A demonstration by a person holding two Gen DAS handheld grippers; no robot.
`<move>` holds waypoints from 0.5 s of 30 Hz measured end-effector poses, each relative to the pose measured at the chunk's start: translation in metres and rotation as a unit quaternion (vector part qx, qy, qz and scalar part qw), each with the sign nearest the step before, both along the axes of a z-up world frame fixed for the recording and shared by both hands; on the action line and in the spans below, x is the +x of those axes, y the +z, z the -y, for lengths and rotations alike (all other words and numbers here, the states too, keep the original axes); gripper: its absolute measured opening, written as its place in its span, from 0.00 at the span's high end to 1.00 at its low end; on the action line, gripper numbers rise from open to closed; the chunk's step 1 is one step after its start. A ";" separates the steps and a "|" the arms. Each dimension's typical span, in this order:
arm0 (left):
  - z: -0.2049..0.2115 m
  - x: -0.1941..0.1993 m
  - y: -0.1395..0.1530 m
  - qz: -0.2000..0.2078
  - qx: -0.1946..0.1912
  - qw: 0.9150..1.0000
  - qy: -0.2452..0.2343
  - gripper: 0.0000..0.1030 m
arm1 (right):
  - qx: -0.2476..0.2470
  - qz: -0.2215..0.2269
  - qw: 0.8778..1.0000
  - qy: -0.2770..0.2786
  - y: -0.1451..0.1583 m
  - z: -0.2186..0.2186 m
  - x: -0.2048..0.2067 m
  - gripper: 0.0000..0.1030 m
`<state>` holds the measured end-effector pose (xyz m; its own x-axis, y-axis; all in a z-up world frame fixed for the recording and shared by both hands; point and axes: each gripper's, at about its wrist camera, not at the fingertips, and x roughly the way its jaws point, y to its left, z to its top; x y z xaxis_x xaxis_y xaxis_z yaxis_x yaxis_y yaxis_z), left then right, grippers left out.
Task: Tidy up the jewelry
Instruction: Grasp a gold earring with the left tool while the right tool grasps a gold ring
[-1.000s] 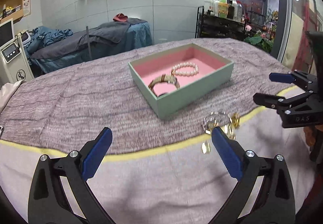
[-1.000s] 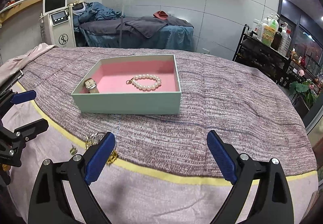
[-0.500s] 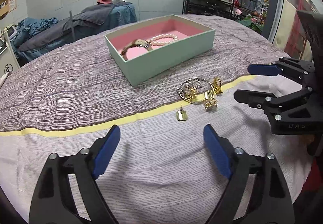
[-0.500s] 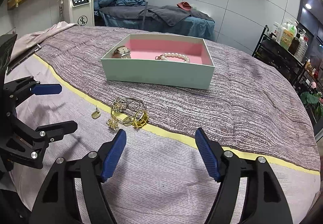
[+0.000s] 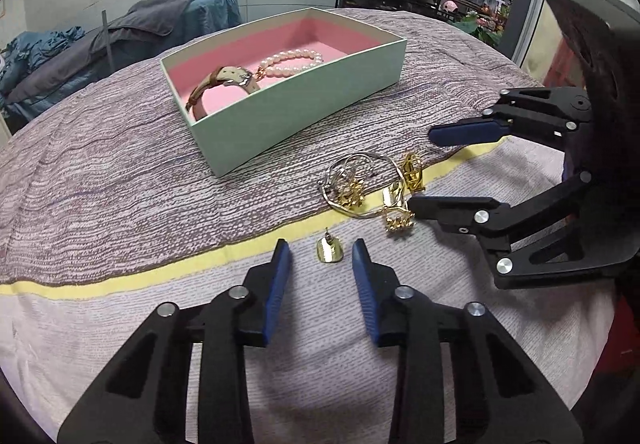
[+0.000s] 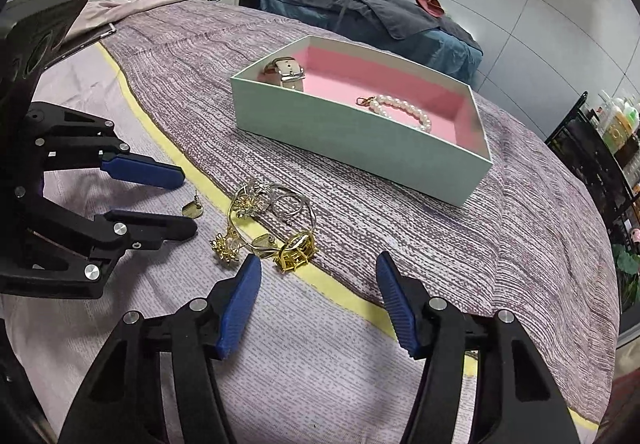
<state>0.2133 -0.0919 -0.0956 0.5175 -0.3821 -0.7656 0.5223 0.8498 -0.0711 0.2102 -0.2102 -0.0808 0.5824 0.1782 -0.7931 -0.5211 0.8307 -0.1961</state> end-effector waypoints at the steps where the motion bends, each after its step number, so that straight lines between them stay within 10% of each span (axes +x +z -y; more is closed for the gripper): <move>1: 0.002 0.000 0.000 0.001 0.001 1.000 -0.003 0.74 | 0.005 -0.004 1.000 0.003 0.000 0.001 0.001 0.49; 15: 0.002 0.006 0.000 -0.013 -0.022 1.000 -0.005 0.85 | 0.028 -0.029 0.999 0.026 -0.001 -0.003 0.013 0.71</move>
